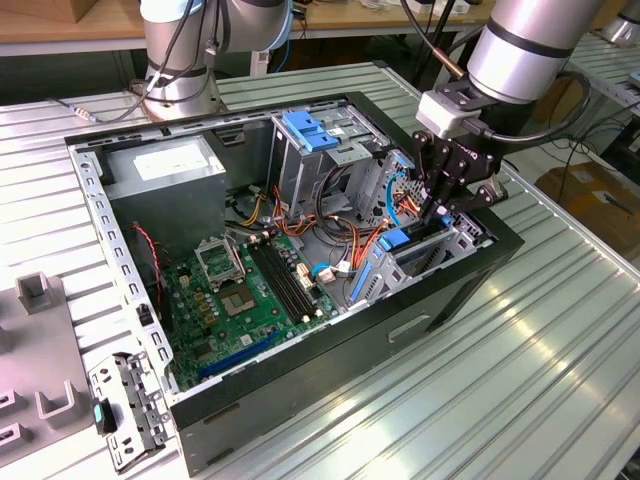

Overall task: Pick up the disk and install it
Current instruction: 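Insert the first disk wire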

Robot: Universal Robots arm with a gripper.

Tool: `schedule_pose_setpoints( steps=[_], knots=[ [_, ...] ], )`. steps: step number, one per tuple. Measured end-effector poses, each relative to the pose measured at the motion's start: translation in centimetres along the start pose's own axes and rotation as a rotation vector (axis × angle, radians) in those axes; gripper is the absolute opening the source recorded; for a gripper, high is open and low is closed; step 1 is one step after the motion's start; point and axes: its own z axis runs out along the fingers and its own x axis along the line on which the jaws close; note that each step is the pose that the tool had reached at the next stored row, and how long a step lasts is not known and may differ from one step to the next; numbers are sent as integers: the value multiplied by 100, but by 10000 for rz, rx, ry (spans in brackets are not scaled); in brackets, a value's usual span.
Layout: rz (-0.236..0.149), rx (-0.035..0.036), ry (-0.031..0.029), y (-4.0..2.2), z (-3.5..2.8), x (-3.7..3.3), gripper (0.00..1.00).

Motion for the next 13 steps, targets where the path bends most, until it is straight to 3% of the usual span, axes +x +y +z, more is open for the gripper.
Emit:
schedule_pose_setpoints(
  steps=[10,11,13],
  knots=[
    [0,0,-9,0,4,3,18],
    [0,0,-3,0,0,4,24],
    [0,0,1,0,-15,4,24]
  ],
)
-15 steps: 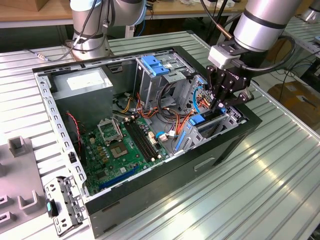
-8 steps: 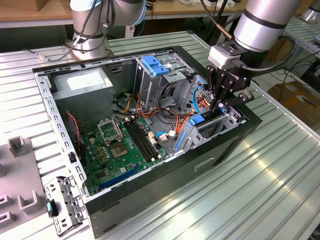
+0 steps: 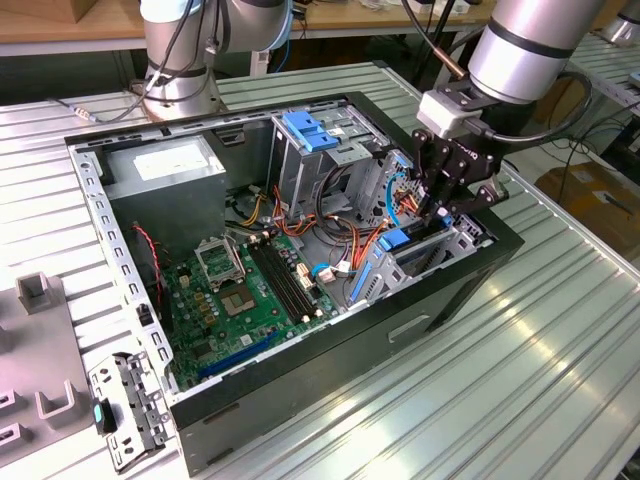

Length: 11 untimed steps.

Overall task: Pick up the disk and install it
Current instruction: 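Insert the first disk wire, then insert the second disk wire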

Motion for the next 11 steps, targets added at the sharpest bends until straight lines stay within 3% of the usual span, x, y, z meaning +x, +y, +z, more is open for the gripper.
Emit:
schedule_pose_setpoints(
  steps=[2,3,11],
  knots=[
    [0,0,-2,1,-140,5,24],
    [-1,0,0,1,-142,5,11],
    [0,0,0,1,-144,5,11]
  ],
)
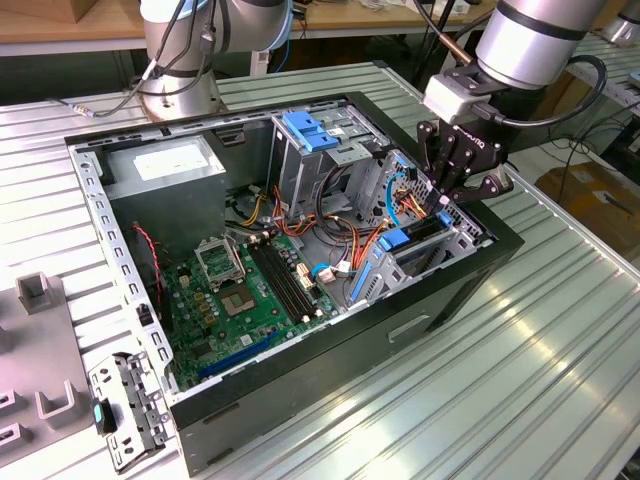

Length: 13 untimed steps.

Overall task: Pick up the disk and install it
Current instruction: 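Insert the second disk wire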

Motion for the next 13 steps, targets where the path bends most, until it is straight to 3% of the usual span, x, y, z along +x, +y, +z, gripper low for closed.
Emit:
schedule_pose_setpoints(
  steps=[8,13],
  knots=[
    [0,-1,1,8,-1,0,11],
    [0,-1,-1,81,1,1,11]
  ],
)
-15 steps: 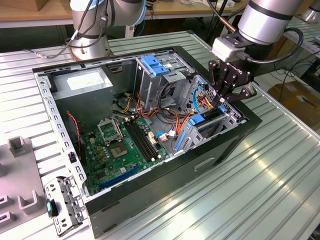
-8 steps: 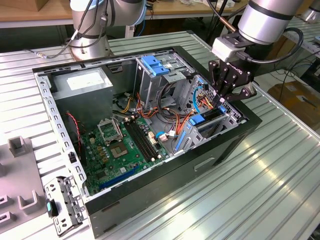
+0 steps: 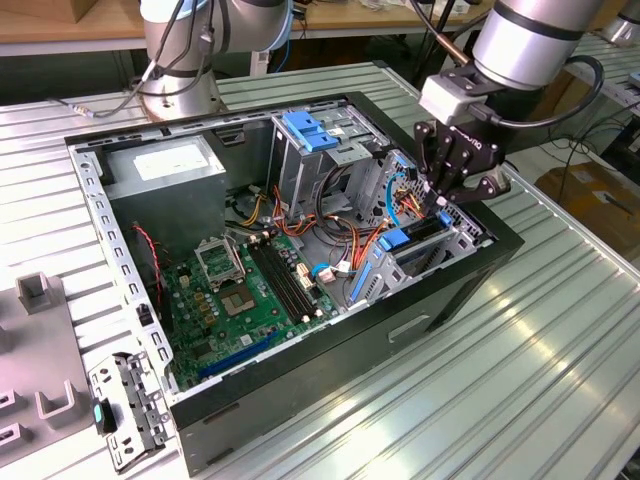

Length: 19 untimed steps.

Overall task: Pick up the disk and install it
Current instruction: 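Insert the second disk wire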

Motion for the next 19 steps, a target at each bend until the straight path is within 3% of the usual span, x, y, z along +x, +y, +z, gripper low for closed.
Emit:
schedule_pose_setpoints(
  steps=[4,6,10,17,19],
  knots=[
    [0,0,4,4,-16,0,11],
    [0,0,1,4,-100,3,11],
    [0,0,3,6,-332,12,11],
    [-1,0,0,6,-335,12,11],
    [0,-1,4,39,-336,11,11]
  ],
)
